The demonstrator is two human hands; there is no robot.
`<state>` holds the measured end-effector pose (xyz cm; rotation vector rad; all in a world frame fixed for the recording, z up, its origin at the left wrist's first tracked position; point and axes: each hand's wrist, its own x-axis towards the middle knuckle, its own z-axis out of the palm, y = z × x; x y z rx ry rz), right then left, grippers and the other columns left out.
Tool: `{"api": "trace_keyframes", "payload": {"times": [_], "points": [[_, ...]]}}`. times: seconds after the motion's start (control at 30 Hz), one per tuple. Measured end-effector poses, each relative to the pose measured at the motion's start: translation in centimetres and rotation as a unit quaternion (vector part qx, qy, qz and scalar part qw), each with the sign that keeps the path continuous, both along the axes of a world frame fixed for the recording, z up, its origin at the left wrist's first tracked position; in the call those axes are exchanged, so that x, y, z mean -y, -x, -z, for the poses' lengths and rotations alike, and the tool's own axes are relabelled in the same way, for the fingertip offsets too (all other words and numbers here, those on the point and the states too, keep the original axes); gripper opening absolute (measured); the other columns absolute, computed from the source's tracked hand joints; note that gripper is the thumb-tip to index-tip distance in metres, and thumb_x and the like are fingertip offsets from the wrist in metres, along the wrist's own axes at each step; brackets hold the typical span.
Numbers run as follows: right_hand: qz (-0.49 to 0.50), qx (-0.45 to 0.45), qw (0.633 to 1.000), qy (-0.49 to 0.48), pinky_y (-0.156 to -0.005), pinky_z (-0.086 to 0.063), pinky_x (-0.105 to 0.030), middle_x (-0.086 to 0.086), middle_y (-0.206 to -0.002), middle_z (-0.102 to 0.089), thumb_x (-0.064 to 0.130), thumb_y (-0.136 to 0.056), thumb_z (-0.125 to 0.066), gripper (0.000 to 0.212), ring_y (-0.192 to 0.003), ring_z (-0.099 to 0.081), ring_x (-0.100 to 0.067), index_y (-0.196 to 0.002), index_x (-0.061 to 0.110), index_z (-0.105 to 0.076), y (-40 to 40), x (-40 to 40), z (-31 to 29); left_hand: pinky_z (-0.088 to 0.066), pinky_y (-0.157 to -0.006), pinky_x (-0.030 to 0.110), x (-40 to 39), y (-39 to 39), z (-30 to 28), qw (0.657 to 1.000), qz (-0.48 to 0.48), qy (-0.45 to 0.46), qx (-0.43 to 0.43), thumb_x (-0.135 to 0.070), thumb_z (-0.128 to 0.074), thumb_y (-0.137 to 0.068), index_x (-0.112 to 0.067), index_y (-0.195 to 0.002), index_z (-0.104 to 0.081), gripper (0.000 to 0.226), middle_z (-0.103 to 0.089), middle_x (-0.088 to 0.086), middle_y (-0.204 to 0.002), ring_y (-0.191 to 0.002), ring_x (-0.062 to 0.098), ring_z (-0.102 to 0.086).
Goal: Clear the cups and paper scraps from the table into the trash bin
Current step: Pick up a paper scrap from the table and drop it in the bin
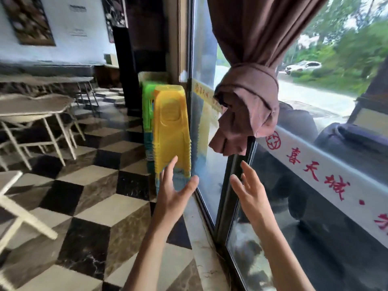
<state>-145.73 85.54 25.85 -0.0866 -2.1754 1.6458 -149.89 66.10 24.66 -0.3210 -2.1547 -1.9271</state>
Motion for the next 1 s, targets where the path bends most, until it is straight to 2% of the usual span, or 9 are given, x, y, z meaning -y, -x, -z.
{"api": "trace_keyframes", "payload": {"times": [0.13, 0.27, 0.4, 0.53, 0.6, 0.73, 0.87, 0.93, 1.0], "points": [[-0.079, -0.014, 0.997, 0.008, -0.122, -0.031, -0.041, 0.010, -0.157, -0.037, 0.058, -0.081, -0.059, 0.084, -0.147, -0.034, -0.012, -0.154, 0.024, -0.034, -0.4, 2.2, -1.2, -0.028, -0.106, 0.026, 3.3, -4.0, -1.0, 0.998, -0.063, -0.015, 0.003, -0.070, -0.061, -0.064, -0.044, -0.147, -0.034, 0.092, -0.033, -0.016, -0.146, -0.134, 0.000, -0.031], [-0.183, -0.005, 0.983, 0.008, -0.119, -0.034, -0.040, 0.015, -0.151, -0.037, 0.058, -0.082, -0.058, 0.081, -0.146, -0.037, -0.013, -0.153, 0.028, -0.034, -1.6, 6.6, -2.1, -0.032, -0.111, 0.038, 7.6, -9.4, -0.9, 0.987, -0.155, -0.031, 0.033, -0.072, -0.061, -0.066, -0.047, -0.148, -0.032, 0.090, -0.026, -0.007, -0.163, -0.147, 0.014, -0.027], [-0.287, -0.008, 0.958, -0.002, -0.120, -0.034, -0.044, 0.008, -0.161, -0.036, 0.061, -0.083, -0.058, 0.082, -0.148, -0.035, -0.013, -0.154, 0.031, -0.032, -4.4, 13.5, -2.8, -0.034, -0.107, 0.037, 13.3, -16.7, -0.8, 0.961, -0.273, -0.025, 0.033, -0.073, -0.062, -0.070, -0.059, -0.142, -0.030, 0.080, -0.025, -0.013, -0.163, -0.145, 0.008, -0.027], [-0.403, -0.020, 0.915, -0.011, -0.106, -0.040, -0.025, 0.016, -0.158, -0.034, 0.065, -0.081, -0.058, 0.083, -0.133, -0.042, 0.006, -0.154, 0.036, -0.030, -10.0, 22.5, -3.2, -0.032, -0.113, 0.037, 19.8, -26.2, -1.1, 0.926, -0.374, -0.056, 0.012, -0.071, -0.065, -0.068, -0.062, -0.135, -0.034, 0.075, -0.027, -0.019, -0.159, -0.147, 0.009, -0.026], [-0.467, -0.023, 0.884, -0.010, -0.106, -0.039, -0.024, 0.021, -0.151, -0.035, 0.058, -0.087, -0.058, 0.074, -0.132, -0.041, 0.006, -0.152, 0.036, -0.031, -14.0, 27.6, -3.4, -0.034, -0.111, 0.034, 23.0, -32.2, -1.2, 0.898, -0.437, -0.059, 0.000, -0.070, -0.066, -0.068, -0.061, -0.134, -0.035, 0.073, -0.028, -0.016, -0.160, -0.147, 0.009, -0.027], [-0.591, -0.027, 0.806, 0.001, -0.119, -0.035, -0.040, 0.013, -0.157, -0.035, 0.047, -0.091, -0.058, 0.069, -0.148, -0.034, -0.014, -0.153, 0.027, -0.033, -24.8, 37.8, -3.8, -0.037, -0.090, 0.005, 29.0, -46.3, -1.2, 0.833, -0.551, -0.050, -0.021, -0.069, -0.065, -0.073, -0.072, -0.124, -0.037, 0.059, -0.033, -0.022, -0.153, -0.136, -0.005, -0.036], [-0.682, -0.011, 0.731, 0.009, -0.121, -0.030, -0.039, 0.012, -0.159, -0.033, 0.047, -0.092, -0.058, 0.071, -0.148, -0.030, -0.011, -0.155, 0.026, -0.031, -38.9, 46.7, -3.4, -0.043, -0.096, 0.016, 33.6, -63.1, -1.0, 0.744, -0.664, -0.077, -0.027, -0.053, -0.073, -0.078, -0.052, -0.137, -0.039, 0.068, -0.039, -0.025, -0.143, -0.136, 0.003, -0.041], [-0.721, -0.027, 0.693, 0.004, -0.116, -0.030, -0.029, 0.012, -0.160, -0.033, 0.045, -0.095, -0.056, 0.065, -0.146, -0.029, -0.003, -0.154, 0.029, -0.033, -46.6, 50.8, -2.7, -0.044, -0.094, 0.015, 35.0, -71.8, -1.1, 0.696, -0.714, -0.071, -0.031, -0.041, -0.072, -0.087, -0.043, -0.142, -0.041, 0.063, -0.044, -0.025, -0.141, -0.133, 0.003, -0.044], [-0.753, -0.036, 0.657, -0.016, -0.114, -0.027, -0.025, 0.010, -0.159, -0.034, 0.040, -0.098, -0.054, 0.061, -0.143, -0.027, 0.003, -0.154, 0.027, -0.034, -54.4, 54.2, -2.2, -0.047, -0.101, 0.024, 35.3, -80.1, -1.0, 0.643, -0.762, -0.069, -0.037, -0.032, -0.070, -0.089, -0.037, -0.140, -0.046, 0.056, -0.053, -0.020, -0.137, -0.127, 0.003, -0.051]]}}
